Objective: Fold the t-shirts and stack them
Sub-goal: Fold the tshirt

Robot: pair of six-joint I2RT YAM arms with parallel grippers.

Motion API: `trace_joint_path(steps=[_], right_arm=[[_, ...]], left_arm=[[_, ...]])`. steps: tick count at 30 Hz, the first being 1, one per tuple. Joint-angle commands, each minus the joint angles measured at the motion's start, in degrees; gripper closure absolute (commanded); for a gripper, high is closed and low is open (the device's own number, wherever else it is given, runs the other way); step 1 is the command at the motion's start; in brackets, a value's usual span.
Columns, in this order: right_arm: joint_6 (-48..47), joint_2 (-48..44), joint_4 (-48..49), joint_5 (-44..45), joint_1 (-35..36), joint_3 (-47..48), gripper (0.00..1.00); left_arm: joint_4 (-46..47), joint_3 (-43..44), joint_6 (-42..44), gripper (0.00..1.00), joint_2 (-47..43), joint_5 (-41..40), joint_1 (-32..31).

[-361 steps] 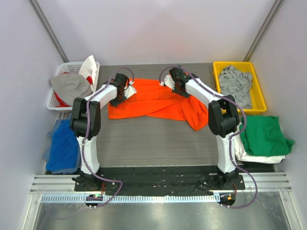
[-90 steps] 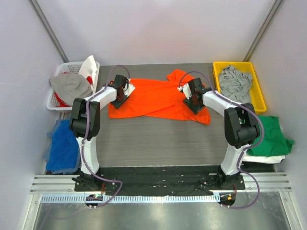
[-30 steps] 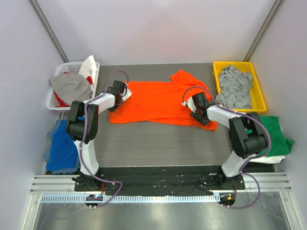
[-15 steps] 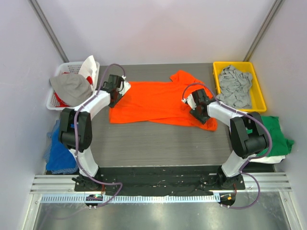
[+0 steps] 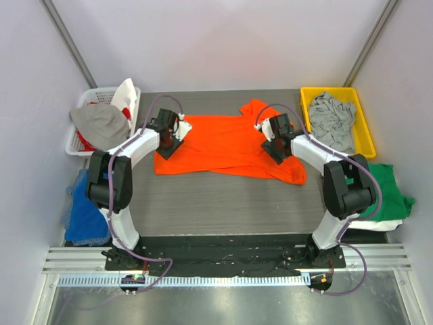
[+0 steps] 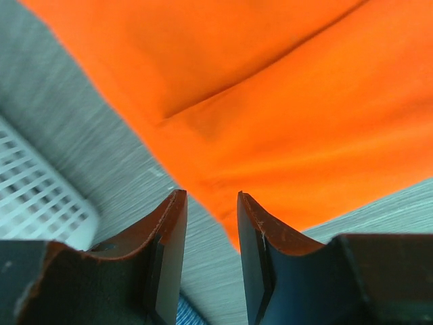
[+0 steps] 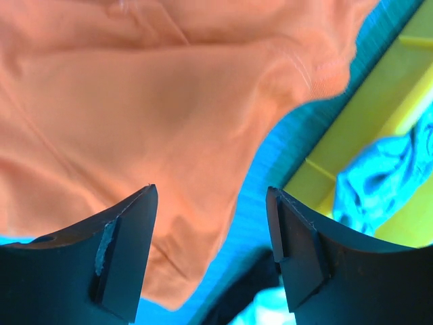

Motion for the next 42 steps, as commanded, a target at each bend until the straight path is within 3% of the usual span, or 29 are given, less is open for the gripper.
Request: trace_joint_path(steps=[1, 12, 42], right_arm=[[1.75, 3.03, 4.21, -0.87, 0.26, 1.96, 0.27], [2.27, 5.50, 5.98, -3.85, 0.26, -1.72, 0.27], [-0.54, -6.80, -0.88, -12.47, 5.43, -19.12, 0.27]], left_arm=[[0.51, 1.51, -1.35, 0.60, 3.50, 3.51, -0.07], [2.53, -1.21, -1.44, 0.60, 6.59, 2.54, -0.16], [2.18, -23.97, -1.53, 0.60, -6.95, 0.61, -5.08]])
